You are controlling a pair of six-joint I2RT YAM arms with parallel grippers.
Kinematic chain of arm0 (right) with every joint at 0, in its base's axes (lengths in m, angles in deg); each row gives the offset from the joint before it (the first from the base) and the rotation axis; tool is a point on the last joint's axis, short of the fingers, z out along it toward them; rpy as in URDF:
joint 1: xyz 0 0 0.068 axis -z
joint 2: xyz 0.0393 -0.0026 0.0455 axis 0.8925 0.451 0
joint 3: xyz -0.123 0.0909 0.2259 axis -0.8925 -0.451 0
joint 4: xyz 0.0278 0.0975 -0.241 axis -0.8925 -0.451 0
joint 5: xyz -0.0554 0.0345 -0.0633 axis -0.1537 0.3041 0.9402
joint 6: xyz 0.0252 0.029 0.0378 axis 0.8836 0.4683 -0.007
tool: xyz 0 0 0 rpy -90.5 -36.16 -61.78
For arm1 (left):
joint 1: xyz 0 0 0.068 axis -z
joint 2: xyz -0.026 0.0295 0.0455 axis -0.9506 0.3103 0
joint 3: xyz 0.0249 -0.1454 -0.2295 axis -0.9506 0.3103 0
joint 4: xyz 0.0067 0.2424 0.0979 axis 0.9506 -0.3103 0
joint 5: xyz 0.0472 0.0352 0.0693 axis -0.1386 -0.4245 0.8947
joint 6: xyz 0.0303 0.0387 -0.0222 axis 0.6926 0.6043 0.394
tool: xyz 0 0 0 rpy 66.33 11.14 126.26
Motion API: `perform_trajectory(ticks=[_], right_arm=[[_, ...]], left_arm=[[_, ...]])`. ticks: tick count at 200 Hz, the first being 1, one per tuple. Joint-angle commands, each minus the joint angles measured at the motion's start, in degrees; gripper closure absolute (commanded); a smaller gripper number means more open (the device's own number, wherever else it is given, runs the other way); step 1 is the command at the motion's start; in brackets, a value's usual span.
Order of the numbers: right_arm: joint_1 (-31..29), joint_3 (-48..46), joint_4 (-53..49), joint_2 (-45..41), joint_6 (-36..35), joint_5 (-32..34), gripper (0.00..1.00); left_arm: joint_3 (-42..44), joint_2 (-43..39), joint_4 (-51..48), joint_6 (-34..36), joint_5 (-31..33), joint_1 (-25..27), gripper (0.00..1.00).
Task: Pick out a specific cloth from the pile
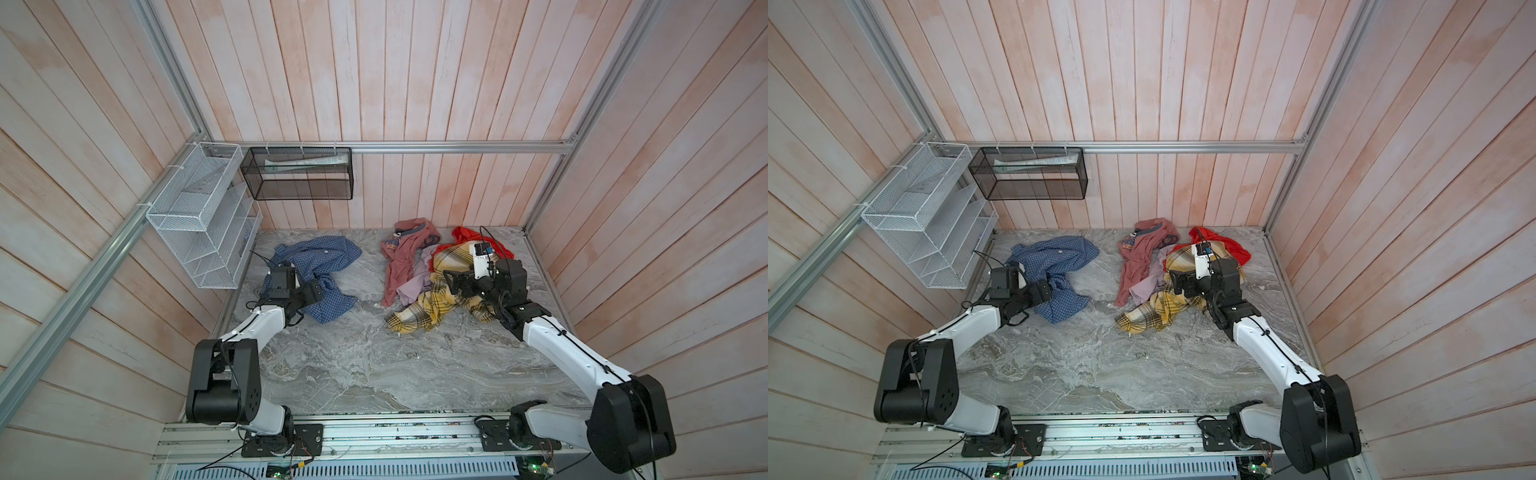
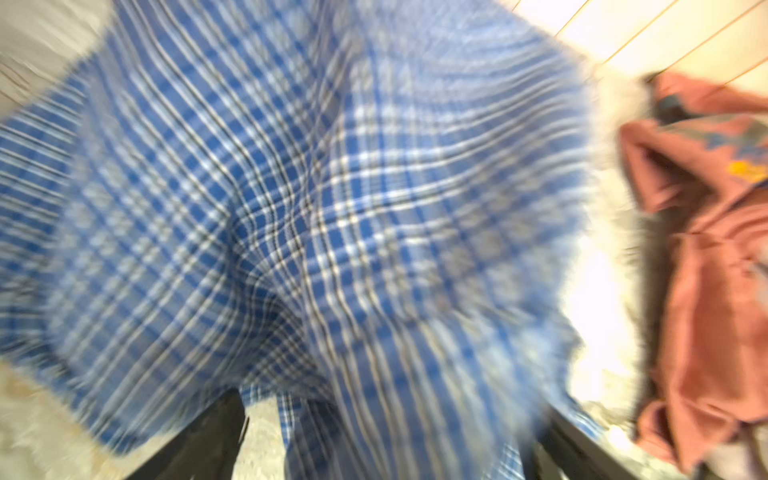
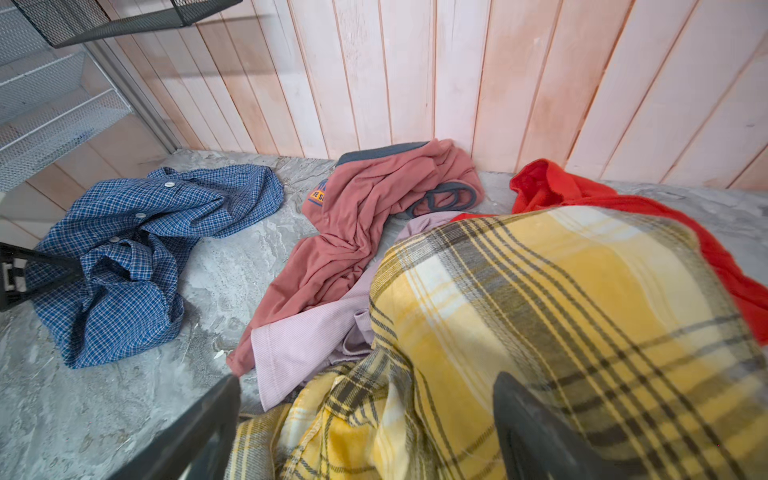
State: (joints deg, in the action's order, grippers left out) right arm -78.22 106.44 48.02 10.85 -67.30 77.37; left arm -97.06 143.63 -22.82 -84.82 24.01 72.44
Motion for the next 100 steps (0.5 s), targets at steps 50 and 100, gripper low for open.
perform_trajectory(ticks=[50,100], right_arm=[[10.11,-9.23,10.43,-7.72,-2.06,6.68,0.02],[12.57,-14.04,17.46,-7.57,0.84,7.58,0.02]], left_arm=[[6.04,-12.27,4.83,2.0,11.09,3.6,0.0],[10.31,-17.32,9.7,4.87,14.18,4.78,0.0]])
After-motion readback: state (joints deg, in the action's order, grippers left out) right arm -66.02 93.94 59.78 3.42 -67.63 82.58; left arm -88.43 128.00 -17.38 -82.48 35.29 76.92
